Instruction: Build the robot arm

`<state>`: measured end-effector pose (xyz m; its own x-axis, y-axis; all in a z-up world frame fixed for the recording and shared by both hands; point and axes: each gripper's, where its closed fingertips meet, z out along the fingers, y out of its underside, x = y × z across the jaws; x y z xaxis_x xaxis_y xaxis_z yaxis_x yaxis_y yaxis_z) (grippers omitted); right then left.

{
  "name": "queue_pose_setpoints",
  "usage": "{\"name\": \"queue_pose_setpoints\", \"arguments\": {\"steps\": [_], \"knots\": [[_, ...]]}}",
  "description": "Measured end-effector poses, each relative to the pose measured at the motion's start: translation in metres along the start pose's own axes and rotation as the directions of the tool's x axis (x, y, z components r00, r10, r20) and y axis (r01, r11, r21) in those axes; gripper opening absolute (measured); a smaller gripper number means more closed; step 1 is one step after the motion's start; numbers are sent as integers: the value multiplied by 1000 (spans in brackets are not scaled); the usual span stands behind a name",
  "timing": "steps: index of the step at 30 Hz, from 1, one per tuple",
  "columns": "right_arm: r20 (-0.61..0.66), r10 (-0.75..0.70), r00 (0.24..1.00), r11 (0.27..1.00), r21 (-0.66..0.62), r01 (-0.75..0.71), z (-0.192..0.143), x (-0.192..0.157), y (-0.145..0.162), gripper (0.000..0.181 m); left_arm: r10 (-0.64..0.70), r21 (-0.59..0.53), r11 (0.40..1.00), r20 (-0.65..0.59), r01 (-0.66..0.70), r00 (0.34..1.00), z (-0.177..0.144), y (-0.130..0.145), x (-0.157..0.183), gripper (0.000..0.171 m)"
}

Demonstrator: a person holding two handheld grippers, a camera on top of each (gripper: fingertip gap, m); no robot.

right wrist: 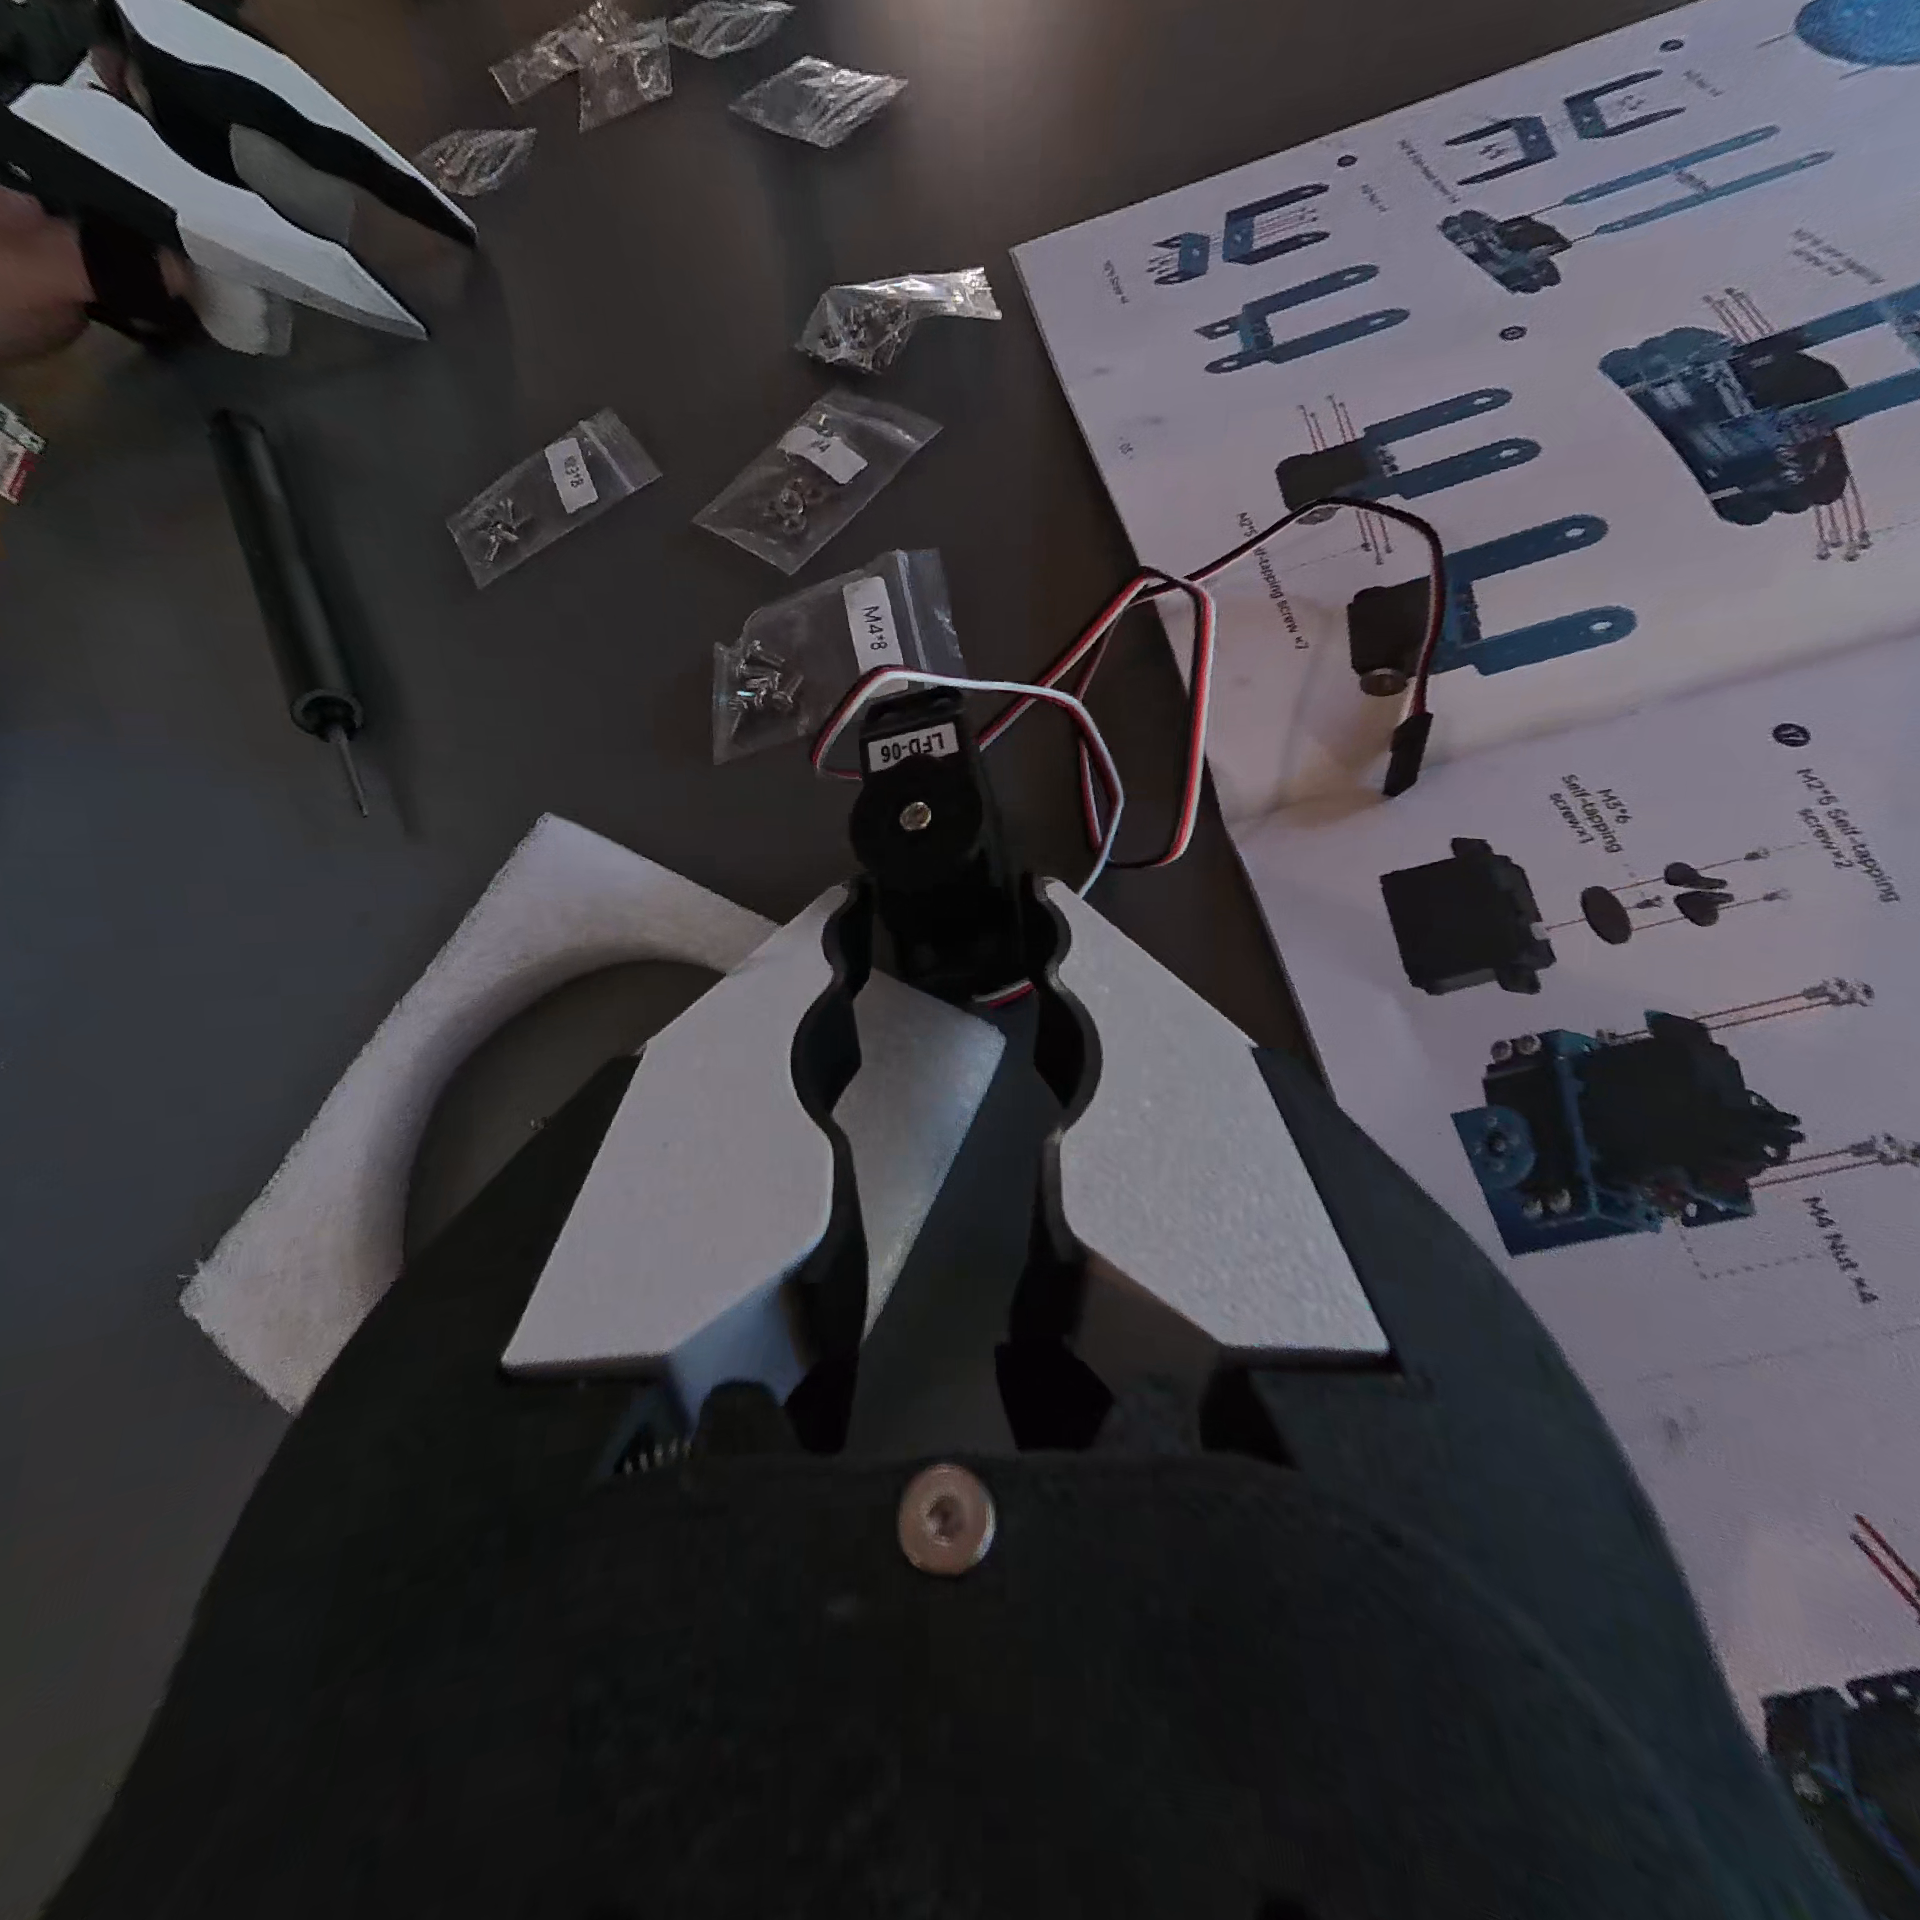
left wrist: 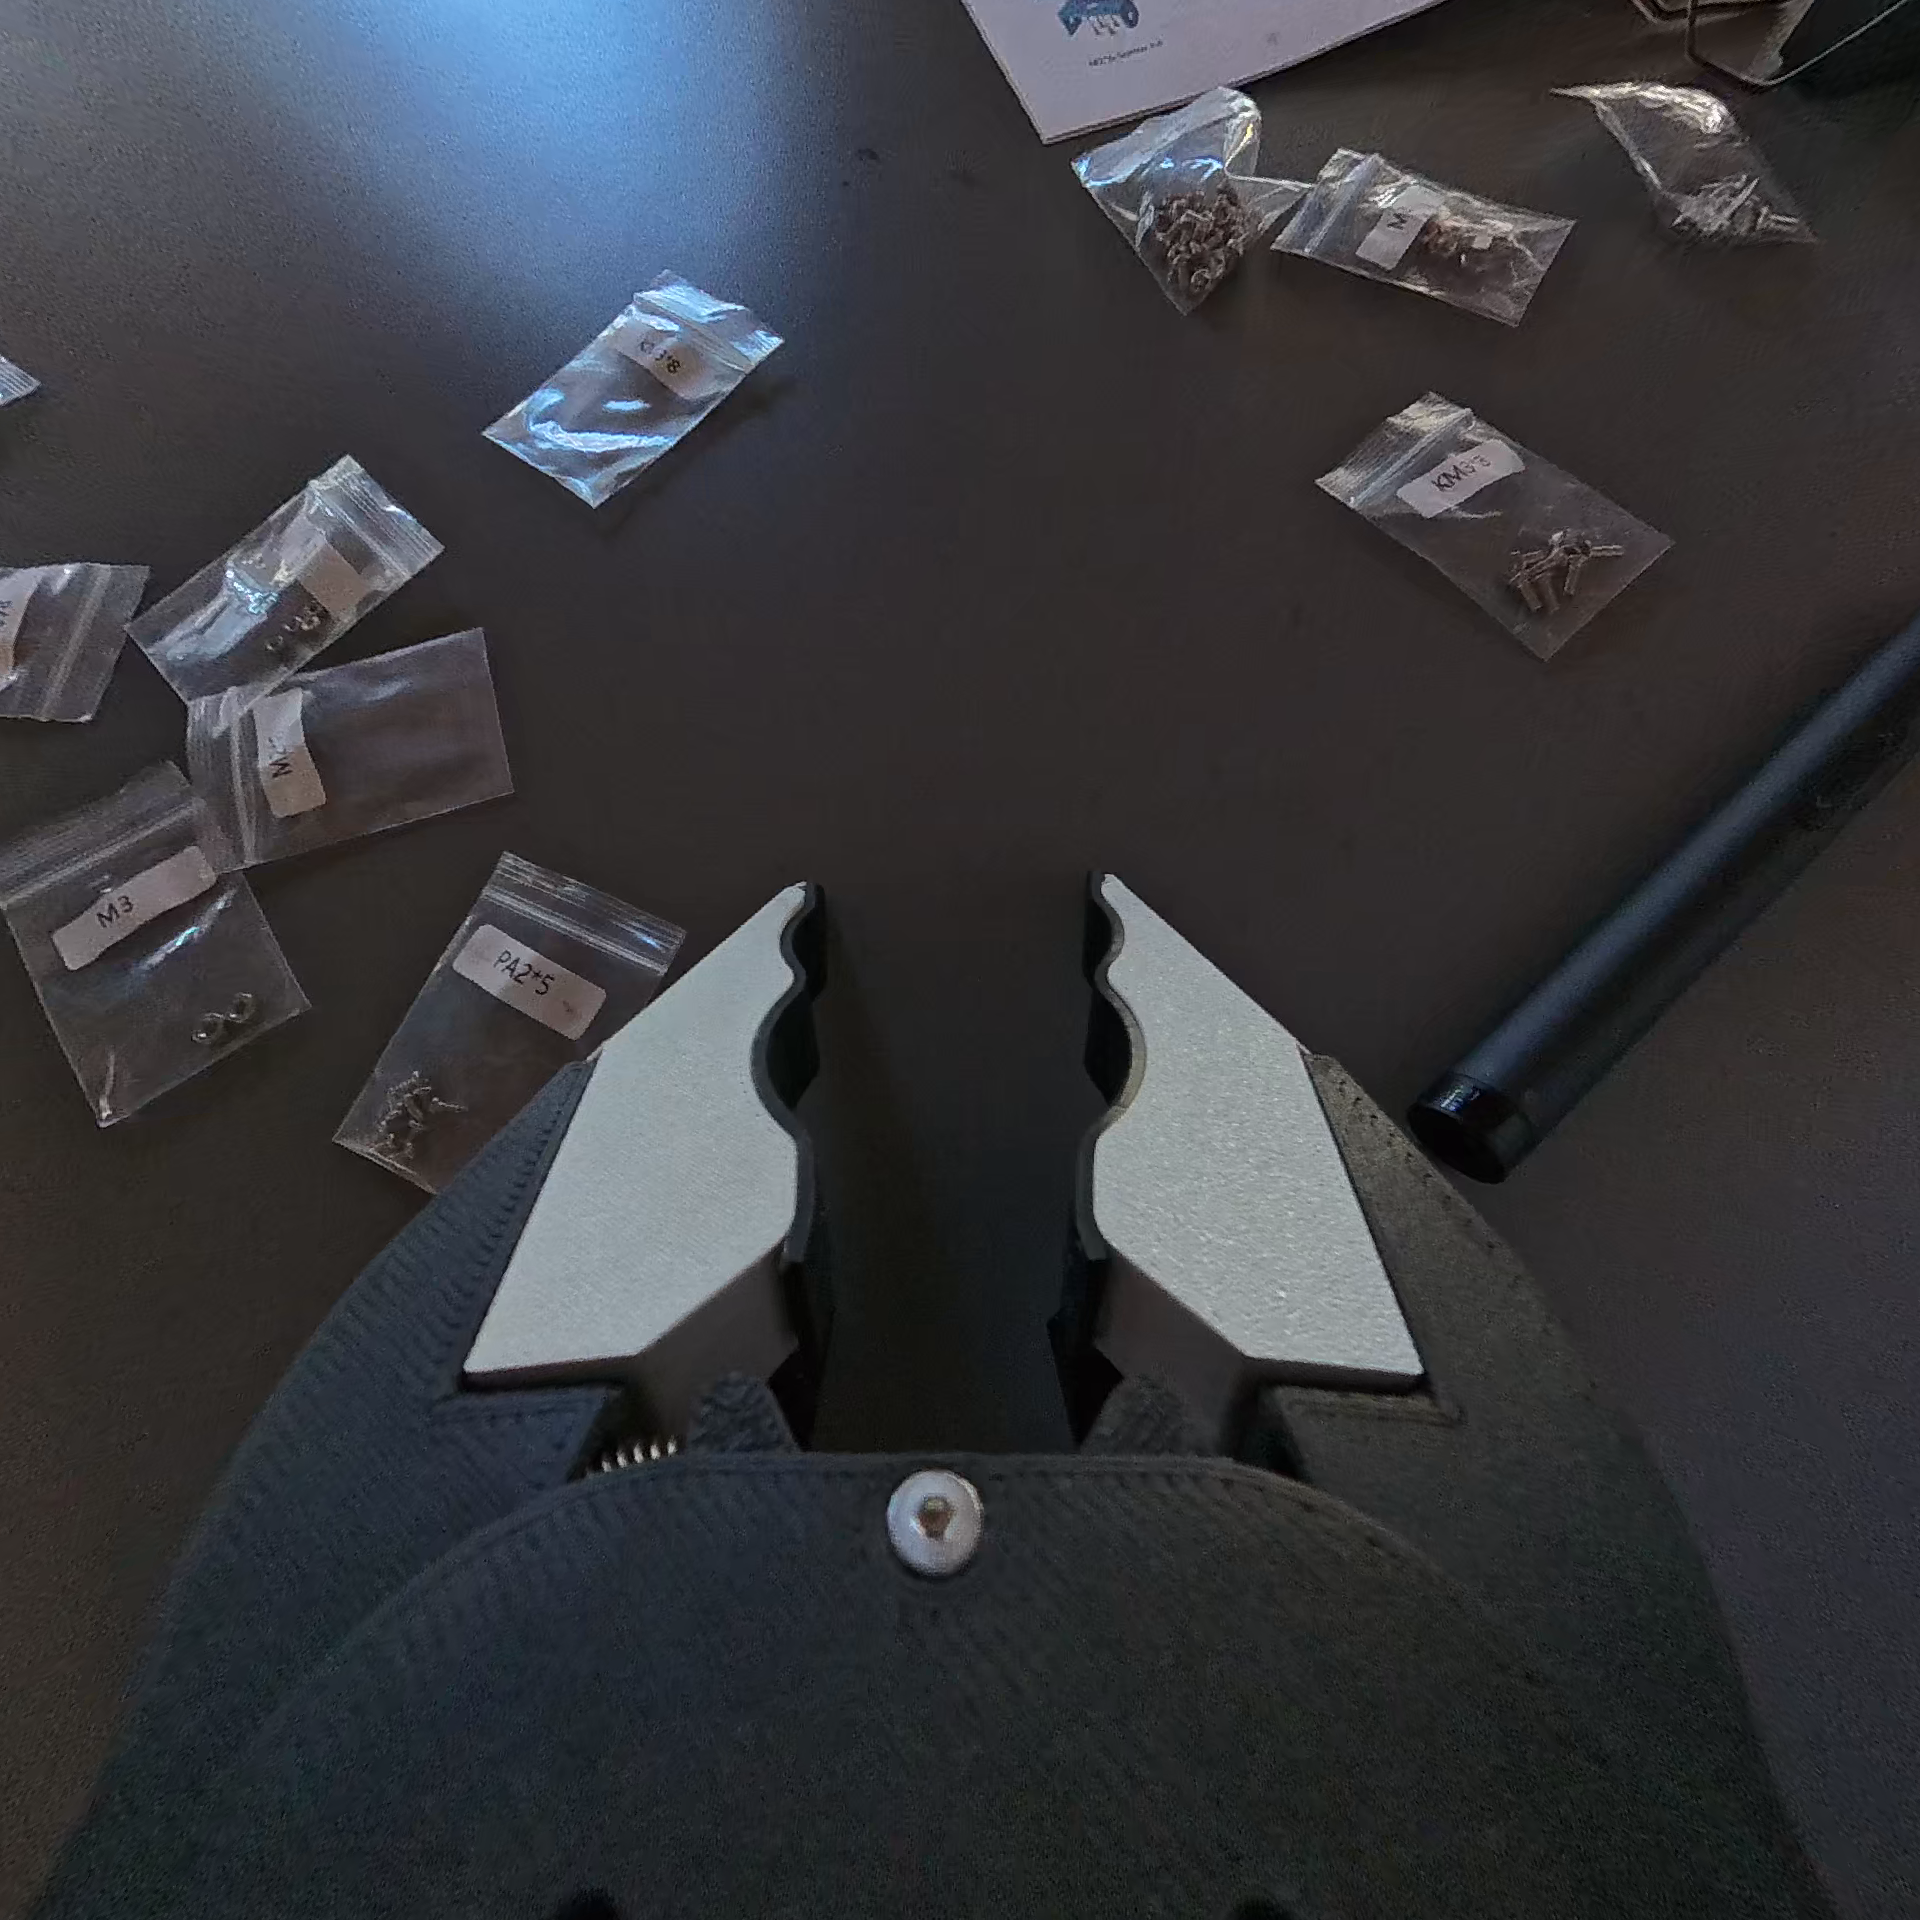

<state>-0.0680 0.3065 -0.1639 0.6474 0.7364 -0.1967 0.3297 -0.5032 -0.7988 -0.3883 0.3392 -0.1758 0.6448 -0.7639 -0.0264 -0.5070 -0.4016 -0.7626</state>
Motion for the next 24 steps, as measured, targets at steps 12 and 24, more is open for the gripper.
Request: {"name": "queue_pose_setpoints", "arguments": {"steps": [12, 24], "knots": [[172, 345, 923, 928, 82, -362, -20, 9, -7, 21, 6, 1, 1000, -8, -6, 1000, 1, -1, 0, 48], [499, 664, 556, 641, 3, -768, -36, 6, -17, 20, 8, 1, 1000, -13, -8, 1000, 2, -1, 0, 48]]}}
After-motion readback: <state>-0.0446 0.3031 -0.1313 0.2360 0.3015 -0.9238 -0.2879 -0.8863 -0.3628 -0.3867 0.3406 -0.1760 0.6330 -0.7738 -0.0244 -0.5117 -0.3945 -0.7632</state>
